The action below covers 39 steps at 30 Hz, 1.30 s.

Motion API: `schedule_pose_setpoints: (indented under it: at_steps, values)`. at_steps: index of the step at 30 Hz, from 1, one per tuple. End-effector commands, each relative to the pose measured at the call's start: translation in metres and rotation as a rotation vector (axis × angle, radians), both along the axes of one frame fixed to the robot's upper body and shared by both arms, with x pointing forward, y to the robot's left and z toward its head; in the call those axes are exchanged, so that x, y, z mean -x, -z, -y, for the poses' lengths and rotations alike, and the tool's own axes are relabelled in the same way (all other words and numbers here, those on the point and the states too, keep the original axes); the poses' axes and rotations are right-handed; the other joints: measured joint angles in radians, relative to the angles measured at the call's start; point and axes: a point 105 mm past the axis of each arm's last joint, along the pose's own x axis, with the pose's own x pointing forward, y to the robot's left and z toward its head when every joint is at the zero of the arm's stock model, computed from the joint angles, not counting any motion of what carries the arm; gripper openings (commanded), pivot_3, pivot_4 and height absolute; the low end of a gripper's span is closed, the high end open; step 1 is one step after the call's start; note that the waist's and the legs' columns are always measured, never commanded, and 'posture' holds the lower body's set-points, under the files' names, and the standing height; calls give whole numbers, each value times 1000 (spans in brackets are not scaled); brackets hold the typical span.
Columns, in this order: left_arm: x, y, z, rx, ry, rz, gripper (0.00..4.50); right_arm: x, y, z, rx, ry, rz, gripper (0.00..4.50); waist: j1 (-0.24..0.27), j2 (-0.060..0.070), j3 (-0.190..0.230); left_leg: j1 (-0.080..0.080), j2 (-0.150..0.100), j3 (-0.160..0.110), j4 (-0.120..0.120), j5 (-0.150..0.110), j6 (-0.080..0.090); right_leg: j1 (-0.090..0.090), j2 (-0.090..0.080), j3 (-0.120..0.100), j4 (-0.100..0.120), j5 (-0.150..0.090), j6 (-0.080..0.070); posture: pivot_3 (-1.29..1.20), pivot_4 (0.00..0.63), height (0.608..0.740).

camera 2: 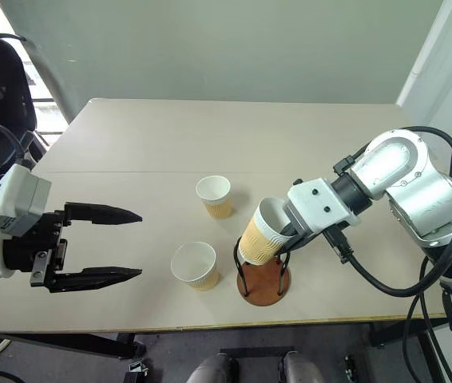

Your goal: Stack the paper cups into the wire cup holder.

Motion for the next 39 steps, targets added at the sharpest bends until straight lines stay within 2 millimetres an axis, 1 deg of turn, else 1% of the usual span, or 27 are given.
schedule_pose_setpoints:
  at_steps: [1, 8, 15, 18, 19, 20, 22, 23, 26, 29, 30, 31, 33, 34, 36, 39]
  values:
    - [3, -8, 1, -1, -3, 42, 4500, 0, 3, 3, 31, -8, 37, 32, 0, 0, 0, 0, 0, 0, 0, 0, 0, 0, 0, 0, 0, 0, 0, 0, 150, 740]
    - [3, -8, 0, -1, -11, 44, 4500, 2, 5, -1, 39, -26, 38, 32, 0, 0, 0, 0, 0, 0, 0, 0, 0, 0, 0, 0, 0, 0, 0, 0, 150, 740]
    - [2, -8, 0, 0, -9, 45, 4500, 0, 6, -4, 35, -28, 60, 32, -1, 0, 0, 0, 0, 0, 0, 0, 0, -1, 0, 0, 0, 0, 0, 0, 150, 740]
    - [2, -8, 0, -1, -6, 43, 4500, 0, 6, -3, 36, -26, 61, 638, -1, 0, 0, 0, 0, 0, 0, 0, 0, -1, 0, 0, 0, 0, 0, 0, 150, 740]
    - [2, -8, 0, -2, -5, 42, 4500, 0, 6, -3, 36, -26, 61, 936, -1, 0, 0, 0, 0, 0, 0, 0, 0, -1, 0, 0, 0, 0, 0, 0, 150, 740]
    - [2, -7, 0, -6, -4, 38, 4500, 0, 5, -3, 35, -26, 60, 1325, -1, 0, 0, 0, 0, 0, -1, 0, 0, -1, 0, 0, 0, 0, 0, 0, 150, 740]
    - [1, -5, -1, -22, -5, 31, 4500, 0, 4, -2, 34, -24, 60, 1959, -1, 0, 0, 0, 0, 0, -1, 0, 0, -1, 0, 0, 0, 0, 0, 0, 150, 740]
    - [-2, -4, -2, -31, -15, 28, 4500, 0, 4, -1, 34, -22, 60, 2370, -1, 0, 0, 0, 1, 0, -1, 0, 0, -1, 0, 0, 0, 0, 0, 0, 150, 740]
    - [-14, 8, -12, -129, -48, 33, 4500, -3, 0, 3, 34, -2, 67, 3418, 0, 0, 0, 0, 1, 0, -1, 0, 0, -1, 0, 0, 0, 0, 0, 0, 150, 740]
    - [-16, 14, -7, -170, 22, 22, 4500, -7, -10, 11, 10, 40, 84, 4487, 0, 0, 0, -1, 1, 0, 0, 0, 0, -2, 0, 0, 0, 0, -1, 0, 150, 740]
    - [-16, 15, -4, -185, 53, 18, 4500, -10, -16, 15, -10, 66, 85, 4487, 1, 0, 0, -2, 1, 0, 0, 0, 0, -2, 0, 0, 0, 0, -1, 0, 150, 740]
    - [-14, 19, 1, -225, 121, -3, 4500, -15, -27, 22, -53, 123, 84, 4487, 3, -1, 0, -3, 1, 0, 0, 0, -1, -3, 0, 0, 0, 1, -1, 0, 150, 740]
    - [-8, 23, 7, -317, 270, -41, 4500, -23, -48, 41, -133, 232, 87, 4487, 9, 0, 0, -6, 0, 0, 1, 0, -1, -6, 0, 0, 0, 1, -2, 0, 150, 740]
    - [-7, 24, 8, -343, 313, -50, 4500, -25, -53, 47, -153, 259, 89, 4487, 13, 0, 0, -8, 0, 0, 1, 0, -1, -7, 0, 0, 0, 1, -1, 0, 150, 740]
    - [-5, 24, 11, -387, 407, -72, 4500, -22, -64, 58, -207, 307, 83, 4487, 15, 0, 0, -10, 0, 0, 2, -1, -1, -9, 0, 0, -1, 2, -1, 0, 150, 740]
    - [-3, 28, 14, -442, 499, -100, 4500, -17, -74, 65, -274, 357, 52, 4487, 14, -1, -1, -12, 1, 0, 0, -2, -2, -12, 0, 1, -1, 2, -1, 0, 150, 740]
